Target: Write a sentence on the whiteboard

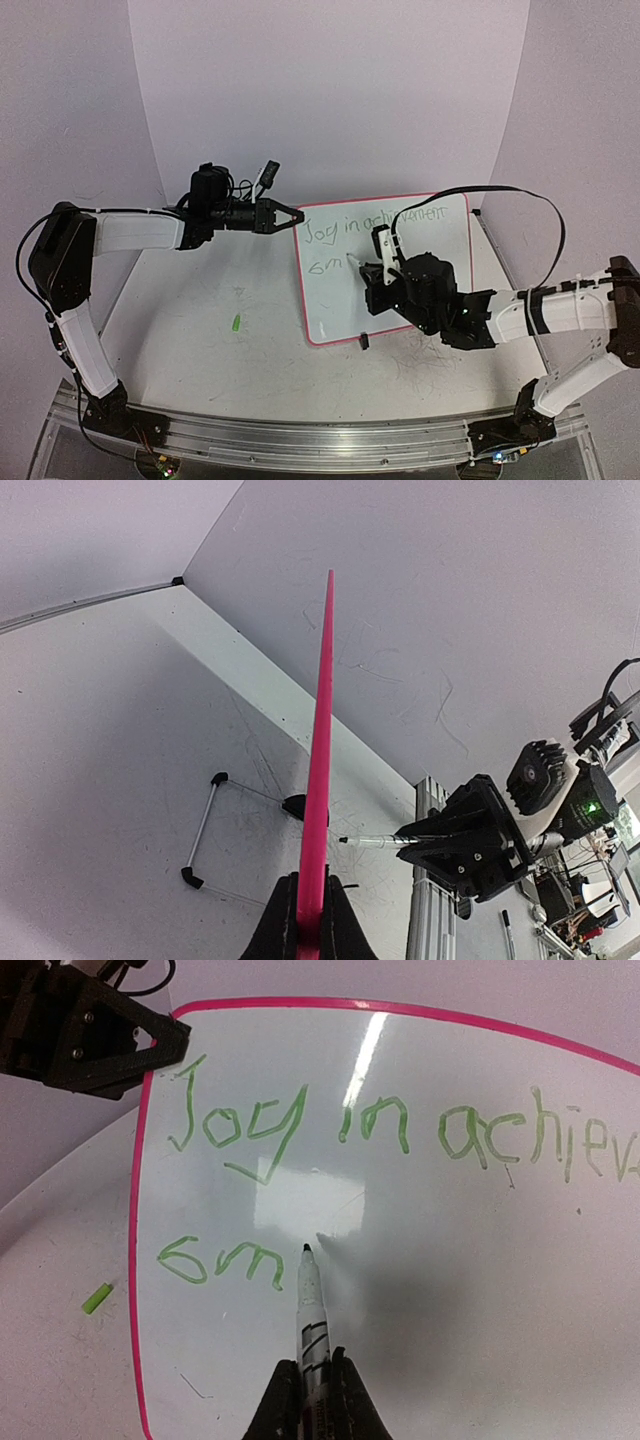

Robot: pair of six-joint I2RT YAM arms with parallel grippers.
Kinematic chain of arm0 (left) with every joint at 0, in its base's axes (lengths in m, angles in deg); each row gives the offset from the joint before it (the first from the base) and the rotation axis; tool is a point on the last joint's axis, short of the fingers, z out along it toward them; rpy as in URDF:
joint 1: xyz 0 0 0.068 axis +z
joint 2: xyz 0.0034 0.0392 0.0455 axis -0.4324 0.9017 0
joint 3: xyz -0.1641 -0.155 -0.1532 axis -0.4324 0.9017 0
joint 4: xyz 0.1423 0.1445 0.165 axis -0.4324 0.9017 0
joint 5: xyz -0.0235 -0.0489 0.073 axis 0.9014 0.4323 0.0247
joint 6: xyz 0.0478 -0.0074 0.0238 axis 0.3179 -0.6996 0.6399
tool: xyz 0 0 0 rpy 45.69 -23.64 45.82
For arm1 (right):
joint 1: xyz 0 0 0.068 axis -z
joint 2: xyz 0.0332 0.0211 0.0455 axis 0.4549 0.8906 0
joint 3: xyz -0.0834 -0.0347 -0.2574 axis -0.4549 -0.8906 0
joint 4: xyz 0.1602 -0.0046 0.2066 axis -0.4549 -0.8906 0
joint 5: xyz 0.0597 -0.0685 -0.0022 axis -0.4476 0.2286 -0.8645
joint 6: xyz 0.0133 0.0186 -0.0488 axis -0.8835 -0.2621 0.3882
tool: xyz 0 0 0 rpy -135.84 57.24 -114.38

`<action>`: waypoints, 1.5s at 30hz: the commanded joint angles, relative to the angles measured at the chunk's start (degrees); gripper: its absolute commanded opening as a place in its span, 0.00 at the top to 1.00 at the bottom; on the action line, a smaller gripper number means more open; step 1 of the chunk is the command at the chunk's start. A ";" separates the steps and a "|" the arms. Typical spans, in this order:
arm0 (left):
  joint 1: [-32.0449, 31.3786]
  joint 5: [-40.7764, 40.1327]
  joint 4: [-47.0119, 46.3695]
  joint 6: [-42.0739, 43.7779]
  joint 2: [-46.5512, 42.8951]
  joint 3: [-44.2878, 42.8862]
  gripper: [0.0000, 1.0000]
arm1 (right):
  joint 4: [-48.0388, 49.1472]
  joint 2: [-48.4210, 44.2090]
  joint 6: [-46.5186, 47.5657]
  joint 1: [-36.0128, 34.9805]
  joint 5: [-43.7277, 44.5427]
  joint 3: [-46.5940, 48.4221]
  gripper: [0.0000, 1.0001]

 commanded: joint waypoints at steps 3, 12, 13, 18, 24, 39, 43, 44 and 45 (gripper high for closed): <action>0.00 0.15 -1.60 -0.02 -1.74 -0.10 1.00 | 1.43 1.40 -0.71 0.16 0.85 -0.52 1.00; 0.00 0.08 -1.59 0.07 -1.85 -0.10 1.00 | 1.28 3.10 -0.78 0.47 3.24 -0.01 1.00; 0.01 0.09 -1.59 0.07 -1.86 -0.10 1.00 | 1.26 3.13 -0.61 0.52 3.29 0.07 1.00; 0.00 0.06 -1.57 0.07 -1.75 -0.13 1.00 | 1.30 3.62 0.97 0.48 2.14 0.98 1.00; 0.00 0.09 -1.50 0.07 -1.78 -0.15 1.00 | 1.35 4.05 1.70 0.45 0.30 1.41 1.00; 0.00 0.08 -1.42 0.08 -1.81 -0.19 1.00 | -1.10 3.42 0.74 0.17 -1.73 -1.00 1.00; -0.01 0.11 -1.41 0.07 -1.63 -0.28 1.00 | -1.34 2.19 0.48 0.16 -0.47 -1.92 1.00; 0.00 0.15 -1.41 0.07 -1.58 -0.28 1.00 | -1.37 1.92 0.49 0.14 -0.19 -1.98 1.00; 0.00 0.17 -1.39 0.07 -1.52 -0.29 1.00 | -1.44 1.75 0.52 0.14 0.14 -2.01 1.00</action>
